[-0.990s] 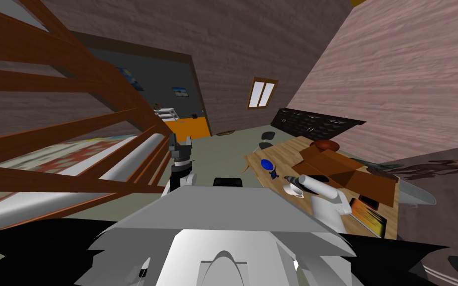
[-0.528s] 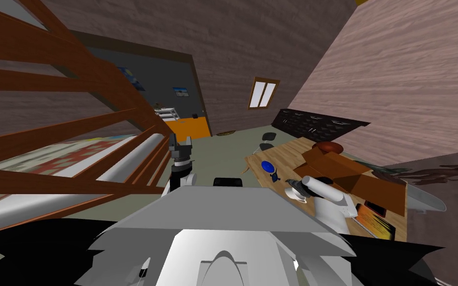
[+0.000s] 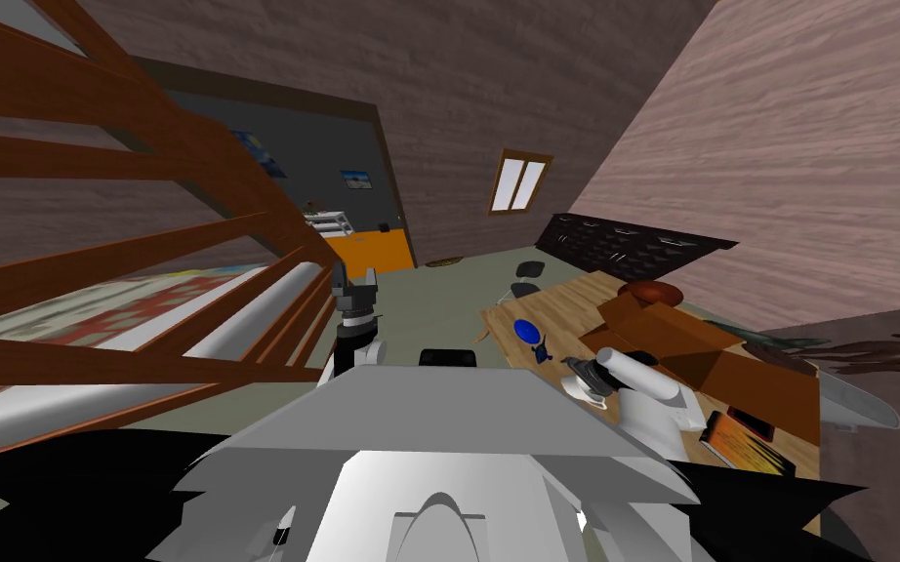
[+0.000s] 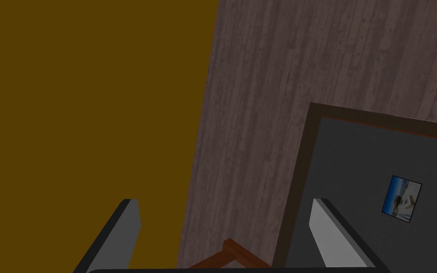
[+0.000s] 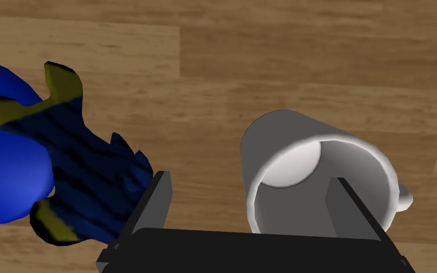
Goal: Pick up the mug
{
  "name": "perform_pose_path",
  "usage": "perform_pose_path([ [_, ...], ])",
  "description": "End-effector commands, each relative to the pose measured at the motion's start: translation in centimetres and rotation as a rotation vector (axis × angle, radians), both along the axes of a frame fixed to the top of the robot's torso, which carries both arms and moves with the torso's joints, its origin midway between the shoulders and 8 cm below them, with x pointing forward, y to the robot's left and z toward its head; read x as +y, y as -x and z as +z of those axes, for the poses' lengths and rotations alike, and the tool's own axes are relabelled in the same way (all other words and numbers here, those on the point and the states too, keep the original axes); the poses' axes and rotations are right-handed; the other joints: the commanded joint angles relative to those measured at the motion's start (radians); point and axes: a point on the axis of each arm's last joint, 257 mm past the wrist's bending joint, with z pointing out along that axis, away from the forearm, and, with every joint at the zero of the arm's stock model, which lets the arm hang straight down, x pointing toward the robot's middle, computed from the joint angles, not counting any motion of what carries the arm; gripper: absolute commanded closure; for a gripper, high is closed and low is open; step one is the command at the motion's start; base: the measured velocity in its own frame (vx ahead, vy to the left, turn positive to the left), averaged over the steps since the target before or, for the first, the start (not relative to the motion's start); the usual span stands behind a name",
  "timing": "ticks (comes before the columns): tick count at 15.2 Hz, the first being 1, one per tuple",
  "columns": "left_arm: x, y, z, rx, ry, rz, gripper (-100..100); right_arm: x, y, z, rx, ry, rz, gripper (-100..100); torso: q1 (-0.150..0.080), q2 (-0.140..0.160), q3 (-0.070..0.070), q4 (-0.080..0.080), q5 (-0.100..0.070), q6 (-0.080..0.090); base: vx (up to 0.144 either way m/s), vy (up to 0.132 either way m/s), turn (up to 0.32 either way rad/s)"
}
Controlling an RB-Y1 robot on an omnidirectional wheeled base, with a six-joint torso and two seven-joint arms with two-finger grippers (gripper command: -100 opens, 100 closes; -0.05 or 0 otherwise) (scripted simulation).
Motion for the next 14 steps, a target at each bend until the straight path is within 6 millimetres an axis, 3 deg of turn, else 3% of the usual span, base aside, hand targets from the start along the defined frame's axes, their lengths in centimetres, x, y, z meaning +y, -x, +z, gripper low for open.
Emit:
perform_pose_path([
  [1, 0.0, 0.0, 0.0, 0.000, 0.000, 0.000, 0, -0.2, 0.2, -0.7, -0.003, 0.002, -0.008, -100, 0.000, 0.000, 0.000, 0.000, 0.000, 0.000, -0.017, -0.012, 0.083],
  [6, 0.0, 0.0, 0.0, 0.000, 0.000, 0.000, 0, -0.3, 0.5, -1.4, -0.003, 0.001, -0.018, -100, 0.000, 0.003, 0.002, 0.001, 0.000, 0.000, -0.021, -0.010, 0.047],
  [7, 0.0, 0.0, 0.0, 0.000, 0.000, 0.000, 0, -0.3, 0.5, -1.5, -0.004, 0.003, -0.018, 100, 0.001, 0.002, 0.001, 0.001, 0.000, 0.000, -0.005, -0.003, 0.000],
  [11, 0.0, 0.0, 0.0, 0.000, 0.000, 0.000, 0, -0.3, 0.5, -1.5, -0.004, 0.001, -0.019, 100, 0.000, 0.001, 0.000, 0.000, 0.000, 0.000, -0.001, 0.000, -0.003],
  [14, 0.0, 0.0, 0.0, 0.000, 0.000, 0.000, 0, -0.1, 0.0, -0.2, -0.002, 0.002, -0.002, 100, 0.001, 0.000, 0.000, 0.000, 0.001, 0.000, 0.024, 0.013, -0.095],
])
